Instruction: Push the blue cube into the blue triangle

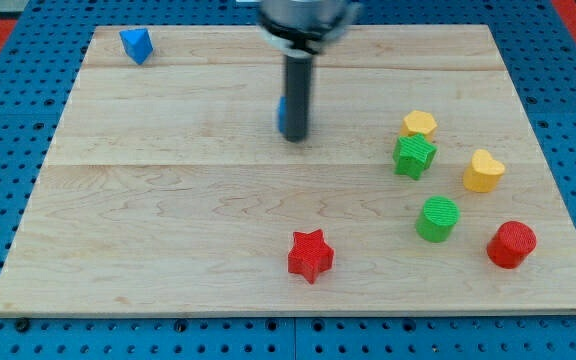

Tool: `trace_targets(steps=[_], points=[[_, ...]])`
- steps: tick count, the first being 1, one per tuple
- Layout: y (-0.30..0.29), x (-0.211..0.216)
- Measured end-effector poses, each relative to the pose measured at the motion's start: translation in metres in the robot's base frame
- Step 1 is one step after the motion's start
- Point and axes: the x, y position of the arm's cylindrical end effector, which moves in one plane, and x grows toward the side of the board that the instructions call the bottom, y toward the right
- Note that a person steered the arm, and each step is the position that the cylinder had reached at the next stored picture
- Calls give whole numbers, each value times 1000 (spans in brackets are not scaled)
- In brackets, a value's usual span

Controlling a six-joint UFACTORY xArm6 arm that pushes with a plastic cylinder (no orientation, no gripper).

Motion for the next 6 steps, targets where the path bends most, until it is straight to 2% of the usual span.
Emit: trace_targets(steps=[1,2,3,4,5,6], points=[[-50,-61],[-85,-78],[-103,-39],[-61,-5],[-3,1],[33,-33]])
